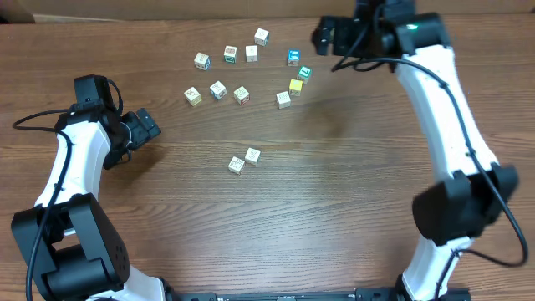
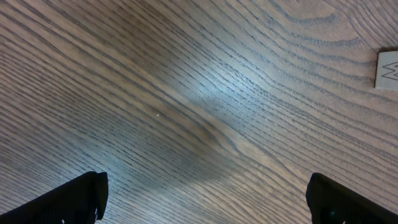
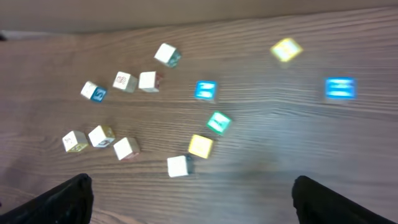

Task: Form a circle

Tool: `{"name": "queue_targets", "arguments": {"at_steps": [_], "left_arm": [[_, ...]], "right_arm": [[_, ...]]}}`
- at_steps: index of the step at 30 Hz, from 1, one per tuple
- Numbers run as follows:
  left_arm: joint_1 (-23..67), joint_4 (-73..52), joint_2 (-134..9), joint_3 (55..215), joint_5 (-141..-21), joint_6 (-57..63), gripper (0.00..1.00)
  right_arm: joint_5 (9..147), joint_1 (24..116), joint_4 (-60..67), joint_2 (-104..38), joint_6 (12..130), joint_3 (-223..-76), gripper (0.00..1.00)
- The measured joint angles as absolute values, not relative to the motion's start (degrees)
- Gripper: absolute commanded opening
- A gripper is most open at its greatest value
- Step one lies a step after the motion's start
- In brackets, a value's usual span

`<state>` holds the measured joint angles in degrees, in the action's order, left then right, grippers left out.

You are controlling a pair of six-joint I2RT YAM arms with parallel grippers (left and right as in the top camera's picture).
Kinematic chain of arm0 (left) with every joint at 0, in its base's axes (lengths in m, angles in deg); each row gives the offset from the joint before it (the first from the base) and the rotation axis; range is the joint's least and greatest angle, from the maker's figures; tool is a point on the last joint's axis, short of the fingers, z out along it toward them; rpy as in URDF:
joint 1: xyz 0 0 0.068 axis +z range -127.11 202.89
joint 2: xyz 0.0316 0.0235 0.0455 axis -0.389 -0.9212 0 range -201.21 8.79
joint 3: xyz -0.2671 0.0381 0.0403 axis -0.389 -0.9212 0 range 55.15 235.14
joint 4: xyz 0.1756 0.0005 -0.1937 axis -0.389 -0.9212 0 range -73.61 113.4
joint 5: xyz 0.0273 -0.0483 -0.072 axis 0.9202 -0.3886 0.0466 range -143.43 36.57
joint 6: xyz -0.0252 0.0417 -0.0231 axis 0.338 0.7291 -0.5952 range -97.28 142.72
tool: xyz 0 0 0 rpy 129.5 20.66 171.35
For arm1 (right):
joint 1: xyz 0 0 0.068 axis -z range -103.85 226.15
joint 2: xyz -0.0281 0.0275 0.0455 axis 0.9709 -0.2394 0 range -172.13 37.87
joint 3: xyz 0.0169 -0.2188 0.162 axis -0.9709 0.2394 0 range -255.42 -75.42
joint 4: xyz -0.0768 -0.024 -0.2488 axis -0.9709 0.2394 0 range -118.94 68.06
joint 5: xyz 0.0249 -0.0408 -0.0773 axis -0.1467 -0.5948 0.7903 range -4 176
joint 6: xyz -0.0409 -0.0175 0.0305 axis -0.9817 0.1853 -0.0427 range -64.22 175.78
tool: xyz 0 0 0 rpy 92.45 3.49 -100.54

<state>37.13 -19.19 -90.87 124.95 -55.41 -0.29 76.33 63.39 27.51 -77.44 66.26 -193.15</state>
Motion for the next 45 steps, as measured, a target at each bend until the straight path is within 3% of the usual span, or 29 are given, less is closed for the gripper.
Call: {"name": "queue_targets", "arguments": {"at_steps": [3,5,18,45], "left_arm": [[37.1,-19.2,-90.9,124.9,-55.4,-0.3,1.00],[37.1,-19.2,-90.9,124.9,-55.4,-0.3,1.00],[37.1,-19.2,-90.9,124.9,-55.4,-0.3,1.00],[37.1,-19.2,-90.9,124.9,-55.4,-0.3,1.00]], "right_arm": [[74.3,62.0,23.9,-80.4,66.3,-193.1,0.61],[74.0,60.7,22.7,-82.4,65.9,-193.2,0.54],[82.8,52.1,23.2,-93.8,66.2,-193.2,0.62],[84.5,51.7,21.0,-98.5,66.2,-187.8,0.59]]}}
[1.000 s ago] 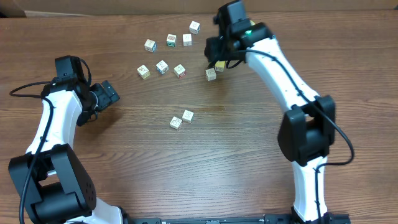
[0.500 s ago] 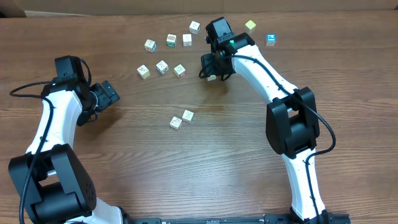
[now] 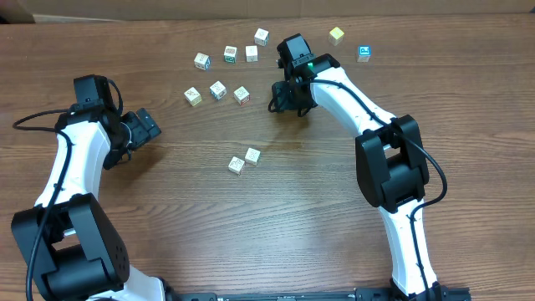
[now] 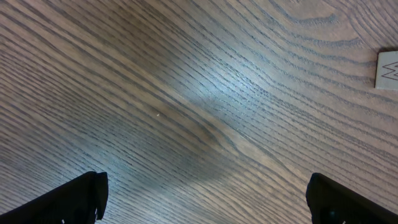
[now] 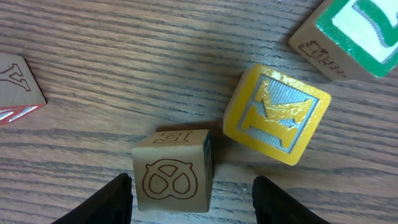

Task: Form a circle

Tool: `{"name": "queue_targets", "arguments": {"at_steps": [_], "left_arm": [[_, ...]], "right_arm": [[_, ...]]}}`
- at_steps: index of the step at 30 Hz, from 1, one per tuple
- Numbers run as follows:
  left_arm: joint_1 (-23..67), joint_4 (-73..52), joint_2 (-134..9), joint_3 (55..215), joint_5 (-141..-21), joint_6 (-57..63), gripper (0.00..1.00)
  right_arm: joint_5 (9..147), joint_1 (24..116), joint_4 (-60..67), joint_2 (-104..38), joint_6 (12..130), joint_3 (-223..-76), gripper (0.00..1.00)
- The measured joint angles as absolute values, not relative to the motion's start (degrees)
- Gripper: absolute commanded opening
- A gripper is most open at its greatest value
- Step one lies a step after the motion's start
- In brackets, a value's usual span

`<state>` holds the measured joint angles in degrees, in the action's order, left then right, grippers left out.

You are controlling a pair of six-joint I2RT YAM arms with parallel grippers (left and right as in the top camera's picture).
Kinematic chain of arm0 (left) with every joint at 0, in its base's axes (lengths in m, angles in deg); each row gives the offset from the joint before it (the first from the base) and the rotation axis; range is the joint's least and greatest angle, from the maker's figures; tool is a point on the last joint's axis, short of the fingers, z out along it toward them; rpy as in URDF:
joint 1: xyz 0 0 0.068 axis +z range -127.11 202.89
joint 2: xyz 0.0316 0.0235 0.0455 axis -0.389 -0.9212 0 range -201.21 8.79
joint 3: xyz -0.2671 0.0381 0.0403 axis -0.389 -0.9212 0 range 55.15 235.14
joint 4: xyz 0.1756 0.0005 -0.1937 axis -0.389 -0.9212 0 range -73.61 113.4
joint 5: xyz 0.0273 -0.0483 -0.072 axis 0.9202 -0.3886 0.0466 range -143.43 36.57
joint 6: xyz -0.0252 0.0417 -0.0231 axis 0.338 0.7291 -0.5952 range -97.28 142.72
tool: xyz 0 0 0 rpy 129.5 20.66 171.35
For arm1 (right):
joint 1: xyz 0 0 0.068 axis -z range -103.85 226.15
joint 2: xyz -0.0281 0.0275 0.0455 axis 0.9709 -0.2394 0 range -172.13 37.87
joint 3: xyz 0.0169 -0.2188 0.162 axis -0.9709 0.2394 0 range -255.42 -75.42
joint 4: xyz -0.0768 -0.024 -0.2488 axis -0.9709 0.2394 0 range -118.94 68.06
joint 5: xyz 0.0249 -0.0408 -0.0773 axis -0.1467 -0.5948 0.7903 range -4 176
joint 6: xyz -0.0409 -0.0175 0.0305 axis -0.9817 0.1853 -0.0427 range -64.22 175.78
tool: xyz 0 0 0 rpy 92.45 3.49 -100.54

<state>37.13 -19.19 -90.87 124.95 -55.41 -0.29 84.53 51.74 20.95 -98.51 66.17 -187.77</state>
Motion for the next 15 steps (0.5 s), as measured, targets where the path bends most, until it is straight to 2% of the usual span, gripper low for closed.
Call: {"name": "queue_targets", "arguments": {"at_steps": [4,12,15], "left_arm": [[37.1,-19.2,-90.9,124.9,-55.4,-0.3,1.00],[37.1,-19.2,-90.9,124.9,-55.4,-0.3,1.00],[37.1,-19.2,-90.9,124.9,-55.4,-0.3,1.00]], "right_arm": [[84.3,51.7,19.7,-98.5,66.2,-187.5,0.59],[84.3,51.7,17.8,-98.5,66.1,-187.5,0.50],[84.3,51.7,17.6,-98.5,66.0,-187.5,0.51]]}}
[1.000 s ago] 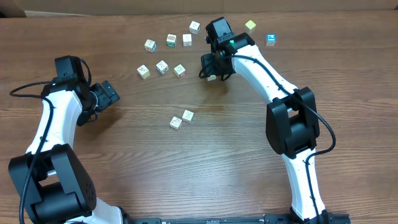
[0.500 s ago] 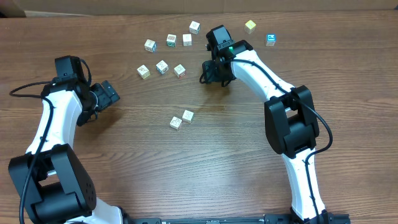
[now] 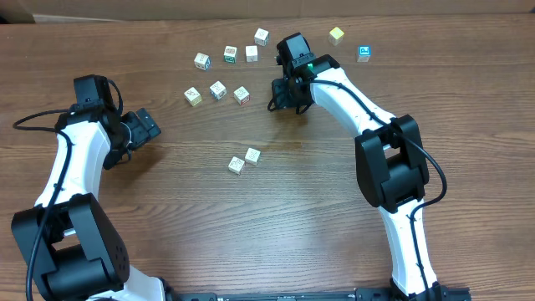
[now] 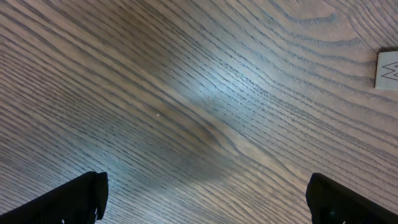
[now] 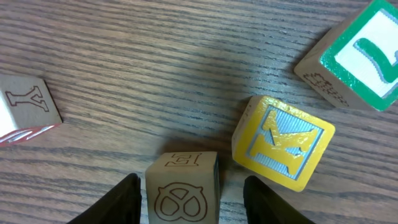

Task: Form a circle

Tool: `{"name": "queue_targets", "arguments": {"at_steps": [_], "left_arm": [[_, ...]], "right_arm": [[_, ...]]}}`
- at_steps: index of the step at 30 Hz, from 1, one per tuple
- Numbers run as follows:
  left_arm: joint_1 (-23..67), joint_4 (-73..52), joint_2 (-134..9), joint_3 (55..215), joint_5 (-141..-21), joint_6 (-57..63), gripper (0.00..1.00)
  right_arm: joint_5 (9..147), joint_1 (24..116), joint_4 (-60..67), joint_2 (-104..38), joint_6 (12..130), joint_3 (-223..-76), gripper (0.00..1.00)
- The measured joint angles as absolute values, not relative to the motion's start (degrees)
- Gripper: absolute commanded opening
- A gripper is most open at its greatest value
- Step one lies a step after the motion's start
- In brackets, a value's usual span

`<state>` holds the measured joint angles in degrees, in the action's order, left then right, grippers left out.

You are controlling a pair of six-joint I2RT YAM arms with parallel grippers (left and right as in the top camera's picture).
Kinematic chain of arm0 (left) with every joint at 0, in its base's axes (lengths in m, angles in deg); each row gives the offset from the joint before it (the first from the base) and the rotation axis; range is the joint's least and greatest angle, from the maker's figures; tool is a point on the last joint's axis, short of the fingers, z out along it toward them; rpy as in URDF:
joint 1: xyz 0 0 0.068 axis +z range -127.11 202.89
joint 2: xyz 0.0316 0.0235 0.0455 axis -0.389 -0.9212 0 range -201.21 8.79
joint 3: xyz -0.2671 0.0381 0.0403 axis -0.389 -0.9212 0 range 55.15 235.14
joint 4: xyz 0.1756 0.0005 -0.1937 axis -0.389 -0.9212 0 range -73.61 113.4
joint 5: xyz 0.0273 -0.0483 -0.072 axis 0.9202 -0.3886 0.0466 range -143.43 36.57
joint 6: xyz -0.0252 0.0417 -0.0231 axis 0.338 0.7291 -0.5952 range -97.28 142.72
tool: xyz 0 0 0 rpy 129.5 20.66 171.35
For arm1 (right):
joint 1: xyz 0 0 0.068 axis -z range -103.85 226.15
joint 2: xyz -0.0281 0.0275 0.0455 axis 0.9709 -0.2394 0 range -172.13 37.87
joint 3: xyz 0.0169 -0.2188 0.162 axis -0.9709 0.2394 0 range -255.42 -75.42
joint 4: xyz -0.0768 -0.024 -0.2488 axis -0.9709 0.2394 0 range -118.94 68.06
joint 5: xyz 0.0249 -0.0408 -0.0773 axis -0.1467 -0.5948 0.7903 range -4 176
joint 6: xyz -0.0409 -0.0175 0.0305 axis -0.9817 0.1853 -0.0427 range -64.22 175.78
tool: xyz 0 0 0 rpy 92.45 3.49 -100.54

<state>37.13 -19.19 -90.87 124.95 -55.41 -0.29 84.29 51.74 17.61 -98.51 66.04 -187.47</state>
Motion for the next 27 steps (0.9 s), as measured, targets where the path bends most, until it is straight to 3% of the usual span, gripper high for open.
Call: {"name": "queue_targets", "arguments": {"at_steps": [2,4,8,16,17,22,27], "left_arm": [[37.1,-19.2,-90.9,124.9,-55.4,-0.3,1.00],[37.1,-19.2,-90.9,124.9,-55.4,-0.3,1.00],[37.1,-19.2,-90.9,124.9,-55.4,-0.3,1.00],[37.1,-19.2,-90.9,124.9,-55.4,-0.3,1.00],[37.1,-19.2,-90.9,124.9,-55.4,-0.3,1.00],[37.1,-19.2,-90.9,124.9,-55.4,-0.3,1.00],[37.1,-19.2,-90.9,124.9,-55.4,-0.3,1.00]], "right_arm": [[84.3,51.7,17.6,-98.5,66.0,-187.5,0.54],[84.3,51.7,17.6,-98.5,66.0,-187.5,0.64],[84.3,51.7,17.4,-98.5,65.6,-187.5,1.00],[83.8,51.7,16.9,-98.5,66.2,-187.4,0.99],[83.8,51.7,17.0,-98.5,66.2,-187.4,0.87],[83.5,51.7,16.4,-98.5,66.4,-187.4,0.61],[83.4,51.7,16.6,-98.5,66.3,-187.4,0.61]]}}
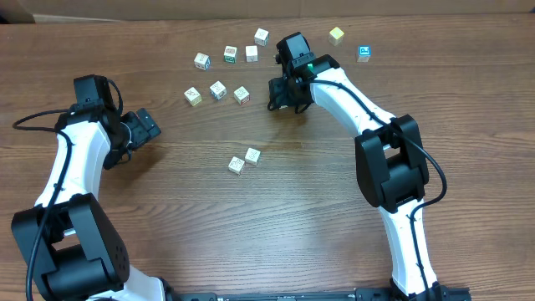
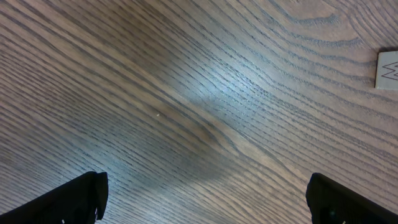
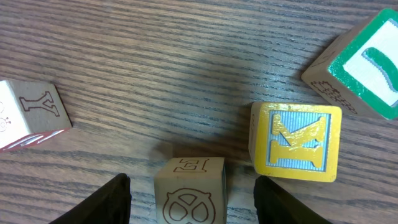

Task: Form a circle

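Note:
Small lettered cubes lie scattered at the back of the table (image 1: 318, 201). My right gripper (image 1: 284, 94) is low over a few of them. In the right wrist view it (image 3: 194, 208) stands open, with the tan E block (image 3: 191, 186) between its fingers (image 3: 109, 202) and a gap on each side. A yellow K block (image 3: 296, 142) sits just right of it, a green block (image 3: 360, 62) beyond, and a Y block (image 3: 31, 115) to the left. My left gripper (image 1: 146, 125) is open over bare wood (image 2: 205, 124).
Several tan cubes (image 1: 218, 89) lie left of the right gripper, and a pair (image 1: 245, 160) sits nearer mid-table. A yellow cube (image 1: 336, 34) and a blue cube (image 1: 364, 53) rest at the far right back. A block edge (image 2: 387, 70) shows at the right of the left wrist view.
The yellow K block, tilted before, now lies square to the wood grain. The right gripper's fingers stand slightly wider around the E block. The left arm has not moved.
My right gripper was first open, high over the back right, looking down on the scattered cubes. Then it was low among them with the E block between its open fingers. It has stayed there while the K block turned. The left gripper kept still throughout.

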Tool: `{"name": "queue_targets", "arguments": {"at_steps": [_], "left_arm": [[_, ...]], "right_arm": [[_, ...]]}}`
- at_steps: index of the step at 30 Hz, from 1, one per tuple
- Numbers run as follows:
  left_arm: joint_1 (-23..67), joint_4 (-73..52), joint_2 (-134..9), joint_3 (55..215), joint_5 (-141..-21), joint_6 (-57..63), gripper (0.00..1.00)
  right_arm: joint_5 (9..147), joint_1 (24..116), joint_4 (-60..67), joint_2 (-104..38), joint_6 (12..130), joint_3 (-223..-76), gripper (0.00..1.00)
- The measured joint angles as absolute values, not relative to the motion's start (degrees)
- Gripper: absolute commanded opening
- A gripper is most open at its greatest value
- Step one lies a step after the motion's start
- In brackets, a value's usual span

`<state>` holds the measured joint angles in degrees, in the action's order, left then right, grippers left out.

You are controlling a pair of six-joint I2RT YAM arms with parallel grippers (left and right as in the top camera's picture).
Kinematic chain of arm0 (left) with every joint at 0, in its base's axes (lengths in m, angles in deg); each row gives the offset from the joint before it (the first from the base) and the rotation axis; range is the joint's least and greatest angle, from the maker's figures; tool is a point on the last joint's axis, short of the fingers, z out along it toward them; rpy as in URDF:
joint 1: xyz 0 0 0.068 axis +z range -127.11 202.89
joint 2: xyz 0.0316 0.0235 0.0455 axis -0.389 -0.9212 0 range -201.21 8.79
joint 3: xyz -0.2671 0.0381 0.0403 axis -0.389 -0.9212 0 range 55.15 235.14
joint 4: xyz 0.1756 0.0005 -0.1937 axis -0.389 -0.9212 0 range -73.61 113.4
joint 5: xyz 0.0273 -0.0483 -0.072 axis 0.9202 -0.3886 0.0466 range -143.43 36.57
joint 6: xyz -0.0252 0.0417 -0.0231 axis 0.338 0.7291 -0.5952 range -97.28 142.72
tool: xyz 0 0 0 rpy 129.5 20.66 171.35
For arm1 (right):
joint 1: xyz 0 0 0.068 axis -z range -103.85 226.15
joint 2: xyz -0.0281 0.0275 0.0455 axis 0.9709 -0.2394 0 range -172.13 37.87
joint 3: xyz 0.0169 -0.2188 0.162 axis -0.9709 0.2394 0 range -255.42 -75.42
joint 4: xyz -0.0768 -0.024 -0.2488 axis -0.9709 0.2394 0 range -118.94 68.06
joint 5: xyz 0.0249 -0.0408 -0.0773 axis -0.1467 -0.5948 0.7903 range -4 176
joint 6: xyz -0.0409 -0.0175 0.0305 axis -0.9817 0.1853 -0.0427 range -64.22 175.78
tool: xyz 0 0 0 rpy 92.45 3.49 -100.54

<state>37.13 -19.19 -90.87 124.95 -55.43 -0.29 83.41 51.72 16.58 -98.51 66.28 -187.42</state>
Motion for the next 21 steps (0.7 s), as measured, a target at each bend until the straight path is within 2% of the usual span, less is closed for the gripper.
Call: {"name": "queue_targets", "arguments": {"at_steps": [10,12,21], "left_arm": [[37.1,-19.2,-90.9,124.9,-55.4,-0.3,1.00],[37.1,-19.2,-90.9,124.9,-55.4,-0.3,0.99],[37.1,-19.2,-90.9,124.9,-55.4,-0.3,1.00]], "right_arm": [[83.4,51.7,17.5,-98.5,66.3,-187.4,0.57],[83.4,51.7,17.4,-98.5,66.2,-187.4,0.54],[83.4,51.7,17.0,-98.5,66.3,-187.4,0.53]]}}
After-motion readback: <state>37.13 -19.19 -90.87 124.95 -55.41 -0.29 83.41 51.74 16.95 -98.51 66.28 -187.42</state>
